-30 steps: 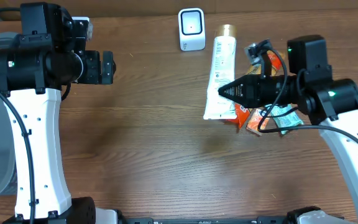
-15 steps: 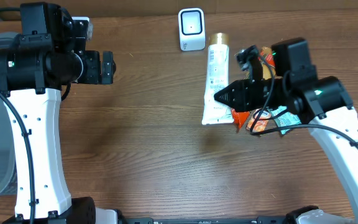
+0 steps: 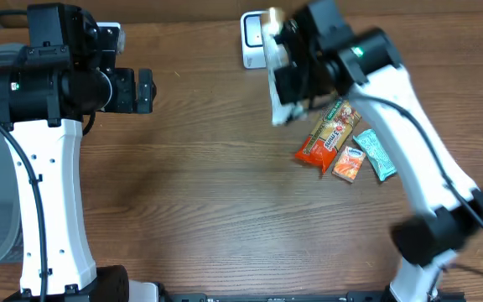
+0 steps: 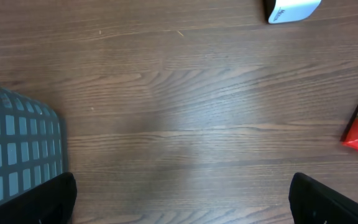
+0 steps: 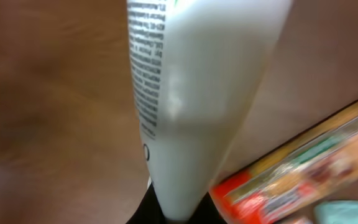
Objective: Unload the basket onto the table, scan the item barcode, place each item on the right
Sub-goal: 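Hold the white tube in front of the white scanner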
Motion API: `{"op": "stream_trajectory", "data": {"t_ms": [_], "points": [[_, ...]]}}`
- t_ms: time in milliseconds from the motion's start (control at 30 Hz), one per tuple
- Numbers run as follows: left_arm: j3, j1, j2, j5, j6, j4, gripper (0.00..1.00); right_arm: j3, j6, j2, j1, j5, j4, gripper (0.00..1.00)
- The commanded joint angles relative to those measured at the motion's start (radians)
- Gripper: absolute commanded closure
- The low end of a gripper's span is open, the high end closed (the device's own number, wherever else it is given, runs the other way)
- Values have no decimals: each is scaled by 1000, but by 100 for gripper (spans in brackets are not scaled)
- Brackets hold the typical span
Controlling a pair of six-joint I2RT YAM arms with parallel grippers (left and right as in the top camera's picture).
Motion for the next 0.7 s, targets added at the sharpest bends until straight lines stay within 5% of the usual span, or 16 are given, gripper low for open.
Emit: {"op": "stream_trajectory", "data": {"t_ms": [0,200,400,667], "points": [[15,2,-2,-2,12,2,0,98,-84,120,33,353,59,96],[15,0,-2,-2,12,2,0,95,-260,252,37,640,327,96],[15,0,-2,-2,12,2,0,93,-613,358,35,769,551,96],[15,0,-2,-2,12,2,0,89,-718,438,22,781,686,96]]}}
